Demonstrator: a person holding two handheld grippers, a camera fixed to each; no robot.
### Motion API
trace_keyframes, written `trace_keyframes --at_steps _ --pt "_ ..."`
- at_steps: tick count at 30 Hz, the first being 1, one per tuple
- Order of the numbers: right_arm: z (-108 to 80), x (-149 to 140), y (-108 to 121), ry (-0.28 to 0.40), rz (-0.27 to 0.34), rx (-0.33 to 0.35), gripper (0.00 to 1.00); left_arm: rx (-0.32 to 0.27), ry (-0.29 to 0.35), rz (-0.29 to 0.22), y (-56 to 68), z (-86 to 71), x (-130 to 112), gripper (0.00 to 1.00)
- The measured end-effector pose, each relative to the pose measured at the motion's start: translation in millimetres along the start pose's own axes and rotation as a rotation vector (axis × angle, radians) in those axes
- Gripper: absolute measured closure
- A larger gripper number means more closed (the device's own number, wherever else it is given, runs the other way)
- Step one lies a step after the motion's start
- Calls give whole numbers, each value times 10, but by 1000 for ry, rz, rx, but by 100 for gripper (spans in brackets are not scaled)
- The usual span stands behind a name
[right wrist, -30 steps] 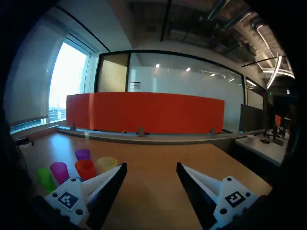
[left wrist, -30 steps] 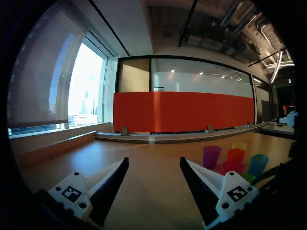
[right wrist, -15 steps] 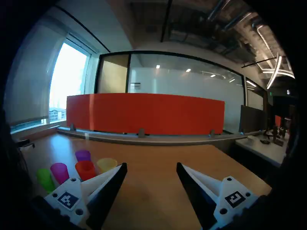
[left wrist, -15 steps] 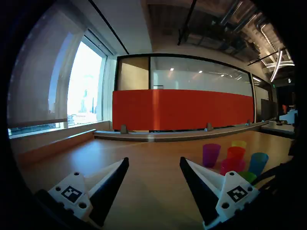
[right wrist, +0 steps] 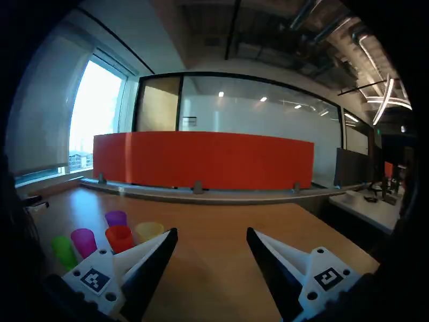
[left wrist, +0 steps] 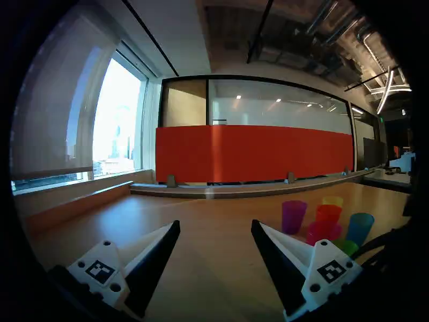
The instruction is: Pour water
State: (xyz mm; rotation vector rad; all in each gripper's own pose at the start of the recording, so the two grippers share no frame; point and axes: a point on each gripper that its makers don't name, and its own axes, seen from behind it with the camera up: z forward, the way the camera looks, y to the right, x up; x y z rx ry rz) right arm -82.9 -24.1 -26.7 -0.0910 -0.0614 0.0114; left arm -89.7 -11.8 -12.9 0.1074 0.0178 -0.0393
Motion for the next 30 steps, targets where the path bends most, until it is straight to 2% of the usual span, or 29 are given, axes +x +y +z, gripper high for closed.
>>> trace_keyframes --at_steps 9,21,30 --pt "27 30 27 27 4 2 0 0 0 1 1 -5 -2 1" --pt "115 -169 112 44 -11 10 0 0 0 1 2 -3 -3 1" --pt "181 -163 89 98 19 27 1 0 0 1 2 -3 -4 1"
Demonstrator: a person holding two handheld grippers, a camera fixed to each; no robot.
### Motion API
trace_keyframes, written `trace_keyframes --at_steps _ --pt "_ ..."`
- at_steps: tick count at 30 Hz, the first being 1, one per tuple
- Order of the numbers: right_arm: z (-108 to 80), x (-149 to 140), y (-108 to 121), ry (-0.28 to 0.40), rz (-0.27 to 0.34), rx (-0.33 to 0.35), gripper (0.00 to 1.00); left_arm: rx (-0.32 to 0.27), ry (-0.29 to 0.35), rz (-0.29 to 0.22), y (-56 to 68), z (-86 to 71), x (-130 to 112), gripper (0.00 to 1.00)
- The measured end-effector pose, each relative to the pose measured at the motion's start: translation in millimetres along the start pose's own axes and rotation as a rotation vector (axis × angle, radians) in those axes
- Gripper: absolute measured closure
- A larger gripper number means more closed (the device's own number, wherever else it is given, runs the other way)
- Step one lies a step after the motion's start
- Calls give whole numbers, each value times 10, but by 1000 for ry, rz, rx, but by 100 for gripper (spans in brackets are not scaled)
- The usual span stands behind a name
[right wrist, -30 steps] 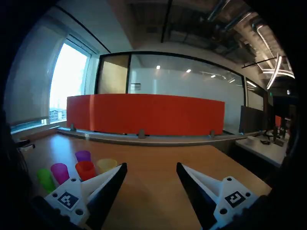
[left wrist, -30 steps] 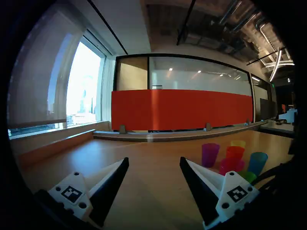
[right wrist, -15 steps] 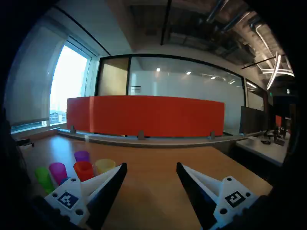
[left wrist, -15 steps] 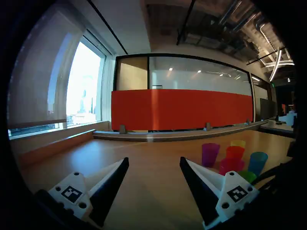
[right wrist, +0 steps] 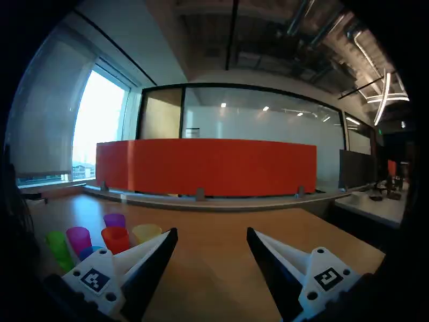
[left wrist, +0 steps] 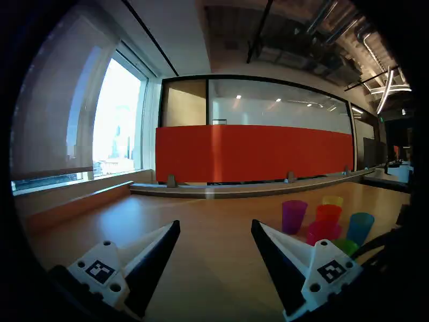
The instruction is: Pour water
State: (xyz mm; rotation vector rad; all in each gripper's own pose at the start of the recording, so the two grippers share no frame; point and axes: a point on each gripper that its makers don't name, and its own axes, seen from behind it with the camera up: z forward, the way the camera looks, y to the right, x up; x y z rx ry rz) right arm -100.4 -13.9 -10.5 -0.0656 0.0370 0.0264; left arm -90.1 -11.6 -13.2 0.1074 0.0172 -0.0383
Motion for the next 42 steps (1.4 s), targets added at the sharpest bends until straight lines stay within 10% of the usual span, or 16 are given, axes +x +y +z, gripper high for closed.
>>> trace_keyframes --at_steps 42 --pt "47 -319 175 6 9 -43 1 0 0 0 -5 4 1 1"
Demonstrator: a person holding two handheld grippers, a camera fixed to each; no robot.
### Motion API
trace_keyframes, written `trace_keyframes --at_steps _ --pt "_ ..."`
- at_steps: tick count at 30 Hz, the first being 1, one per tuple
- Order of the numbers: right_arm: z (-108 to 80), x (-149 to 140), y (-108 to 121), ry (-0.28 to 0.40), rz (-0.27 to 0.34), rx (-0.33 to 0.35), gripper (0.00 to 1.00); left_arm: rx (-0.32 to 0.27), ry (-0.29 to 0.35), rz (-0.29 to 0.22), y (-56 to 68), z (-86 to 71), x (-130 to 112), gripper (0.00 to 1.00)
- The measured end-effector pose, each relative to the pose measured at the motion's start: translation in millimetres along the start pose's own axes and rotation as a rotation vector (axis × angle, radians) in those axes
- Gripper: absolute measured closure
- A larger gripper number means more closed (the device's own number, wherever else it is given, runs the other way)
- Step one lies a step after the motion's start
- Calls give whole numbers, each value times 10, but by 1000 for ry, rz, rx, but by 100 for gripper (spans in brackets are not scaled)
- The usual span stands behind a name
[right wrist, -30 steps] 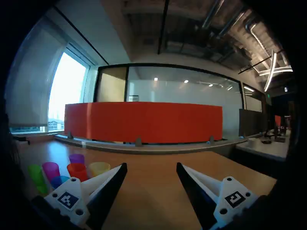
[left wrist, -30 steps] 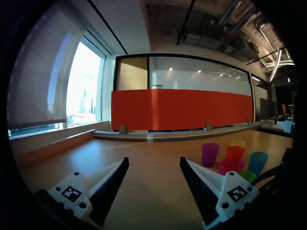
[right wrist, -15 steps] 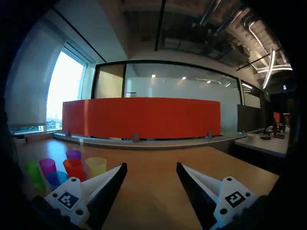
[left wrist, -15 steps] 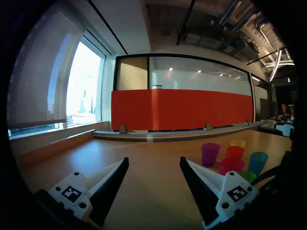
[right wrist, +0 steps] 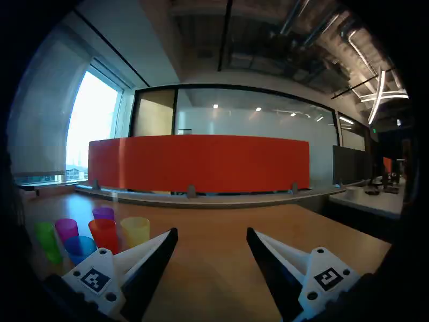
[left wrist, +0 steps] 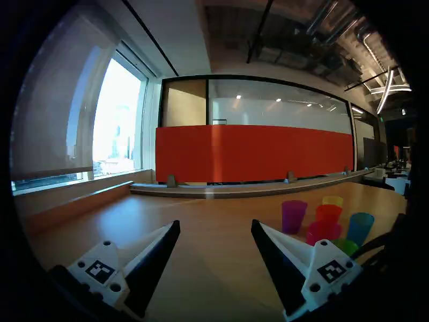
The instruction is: Pour water
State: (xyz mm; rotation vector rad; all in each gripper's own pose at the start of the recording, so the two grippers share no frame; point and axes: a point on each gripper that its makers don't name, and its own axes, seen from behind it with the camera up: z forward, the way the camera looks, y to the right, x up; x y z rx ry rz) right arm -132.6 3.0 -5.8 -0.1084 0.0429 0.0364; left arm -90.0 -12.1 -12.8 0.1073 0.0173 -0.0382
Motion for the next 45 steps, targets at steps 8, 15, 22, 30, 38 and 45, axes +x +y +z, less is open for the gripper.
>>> trace_keyframes --at_steps 8,15,22,30,38,45 --pt "-10 -28 2 -6 1 3 1 0 0 0 4 -3 3 1" --pt "-28 -39 33 -10 10 -1 1 0 0 0 1 -1 7 1" --pt "-23 -42 31 -11 11 5 1 0 0 0 1 0 3 1" --pt "-11 -45 33 -13 12 7 1 0 0 0 2 2 2 1" --pt "-13 -47 35 -13 12 7 1 0 0 0 -1 -3 0 2" --pt "-11 -48 33 -14 12 7 1 0 0 0 4 -3 2 1"
